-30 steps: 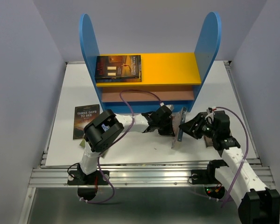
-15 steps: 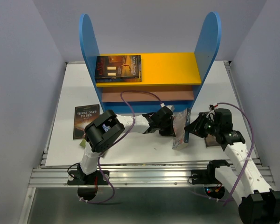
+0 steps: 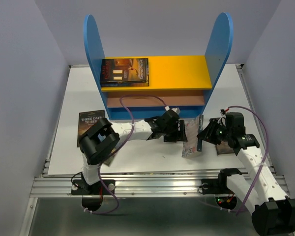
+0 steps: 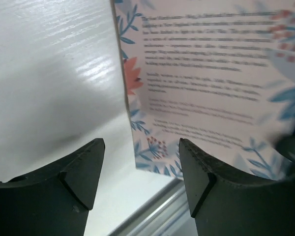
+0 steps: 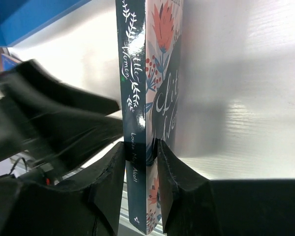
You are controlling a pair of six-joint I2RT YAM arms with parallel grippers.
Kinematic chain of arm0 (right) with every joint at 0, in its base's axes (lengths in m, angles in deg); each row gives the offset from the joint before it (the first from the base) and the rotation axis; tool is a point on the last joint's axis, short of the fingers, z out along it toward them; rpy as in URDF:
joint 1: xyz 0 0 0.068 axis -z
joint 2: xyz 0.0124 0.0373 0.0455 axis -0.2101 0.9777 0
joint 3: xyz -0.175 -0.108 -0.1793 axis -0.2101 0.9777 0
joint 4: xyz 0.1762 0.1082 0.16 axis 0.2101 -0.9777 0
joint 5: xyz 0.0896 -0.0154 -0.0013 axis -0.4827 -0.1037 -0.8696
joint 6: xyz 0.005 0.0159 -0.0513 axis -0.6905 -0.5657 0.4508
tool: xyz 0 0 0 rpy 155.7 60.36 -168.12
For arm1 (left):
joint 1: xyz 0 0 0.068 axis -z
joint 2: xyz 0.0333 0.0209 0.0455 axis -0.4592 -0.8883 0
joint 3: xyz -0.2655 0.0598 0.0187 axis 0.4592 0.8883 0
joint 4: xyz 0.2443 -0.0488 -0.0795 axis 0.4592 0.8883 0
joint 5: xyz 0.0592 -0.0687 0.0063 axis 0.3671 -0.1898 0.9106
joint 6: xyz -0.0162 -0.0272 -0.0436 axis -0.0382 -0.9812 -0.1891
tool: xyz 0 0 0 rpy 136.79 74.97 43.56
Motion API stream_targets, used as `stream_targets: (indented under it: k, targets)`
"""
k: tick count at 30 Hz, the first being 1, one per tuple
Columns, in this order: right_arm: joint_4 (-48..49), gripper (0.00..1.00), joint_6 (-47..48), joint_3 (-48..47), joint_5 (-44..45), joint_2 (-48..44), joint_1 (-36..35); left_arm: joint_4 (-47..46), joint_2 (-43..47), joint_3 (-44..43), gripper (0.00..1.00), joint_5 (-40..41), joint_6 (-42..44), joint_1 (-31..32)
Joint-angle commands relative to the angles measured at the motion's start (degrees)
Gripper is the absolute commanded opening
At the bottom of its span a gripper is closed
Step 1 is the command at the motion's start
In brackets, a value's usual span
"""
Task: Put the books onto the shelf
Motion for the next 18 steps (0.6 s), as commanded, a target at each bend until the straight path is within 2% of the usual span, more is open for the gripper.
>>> stream_targets:
  k: [1, 7, 14, 18]
  targets:
    - [-3.0, 0.01, 4.9, -2.3, 0.5, 0.5, -0.5, 5.9, 8.7, -1.8, 0.78, 4.2, 0.5, -0.3]
    - [-1.3, 0.01, 8.6, -3.1, -6.1, 0.0, -0.5, 14.4, 15.3, -4.9, 0.80, 9.4, 2.3, -0.8]
    - [0.5, 0.01, 9.9, -3.6, -9.2, -1.1, -3.9, 12.9, 17.5, -8.4, 0.95, 9.6, 1.6, -0.8]
    - [1.5, 0.01, 9.2, -3.3, -7.9, -0.7, -6.3, 11.4, 14.9, -9.9, 0.95, 8.9, -0.1, -0.1]
